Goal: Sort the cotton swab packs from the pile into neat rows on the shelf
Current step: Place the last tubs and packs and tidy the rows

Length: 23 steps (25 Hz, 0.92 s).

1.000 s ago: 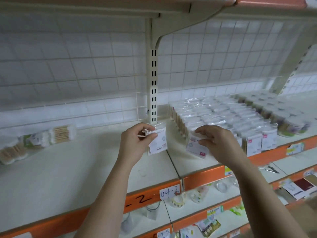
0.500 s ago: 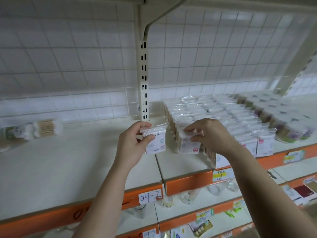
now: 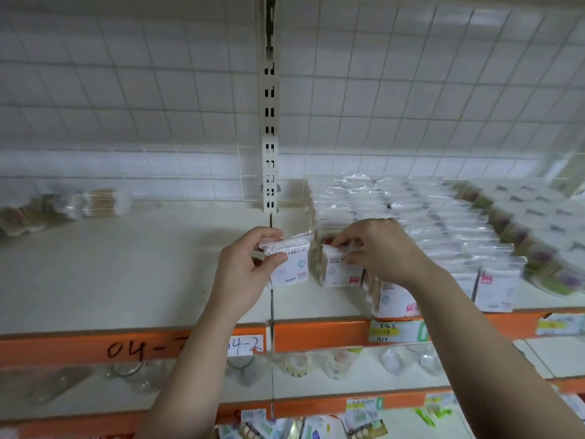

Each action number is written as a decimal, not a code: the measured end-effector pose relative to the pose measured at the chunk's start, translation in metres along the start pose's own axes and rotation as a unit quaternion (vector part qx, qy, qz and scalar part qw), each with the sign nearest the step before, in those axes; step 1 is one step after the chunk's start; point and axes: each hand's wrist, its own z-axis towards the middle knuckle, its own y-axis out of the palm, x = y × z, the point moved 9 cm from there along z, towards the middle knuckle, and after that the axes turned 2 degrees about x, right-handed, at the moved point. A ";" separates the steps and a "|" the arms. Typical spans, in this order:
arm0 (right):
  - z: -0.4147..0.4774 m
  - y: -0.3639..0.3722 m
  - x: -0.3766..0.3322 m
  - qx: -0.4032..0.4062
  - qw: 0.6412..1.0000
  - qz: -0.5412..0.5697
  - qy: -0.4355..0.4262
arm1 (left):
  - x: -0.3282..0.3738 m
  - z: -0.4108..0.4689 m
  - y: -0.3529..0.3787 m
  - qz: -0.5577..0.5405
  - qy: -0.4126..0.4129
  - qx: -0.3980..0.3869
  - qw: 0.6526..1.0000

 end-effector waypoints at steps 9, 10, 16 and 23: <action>0.010 0.003 0.007 0.050 0.998 0.003 -0.025 | 0.003 -0.011 0.007 0.003 -0.002 0.014 1.000; 0.010 0.004 0.010 0.062 0.998 0.013 -0.024 | 0.003 -0.013 0.009 0.002 -0.003 0.010 1.000; -0.004 -0.013 0.024 0.127 0.983 0.125 -0.040 | 0.009 -0.016 0.036 0.015 0.018 -0.030 0.999; -0.040 -0.036 0.048 0.190 0.971 0.144 -0.010 | 0.030 -0.010 0.068 0.049 0.090 -0.032 0.994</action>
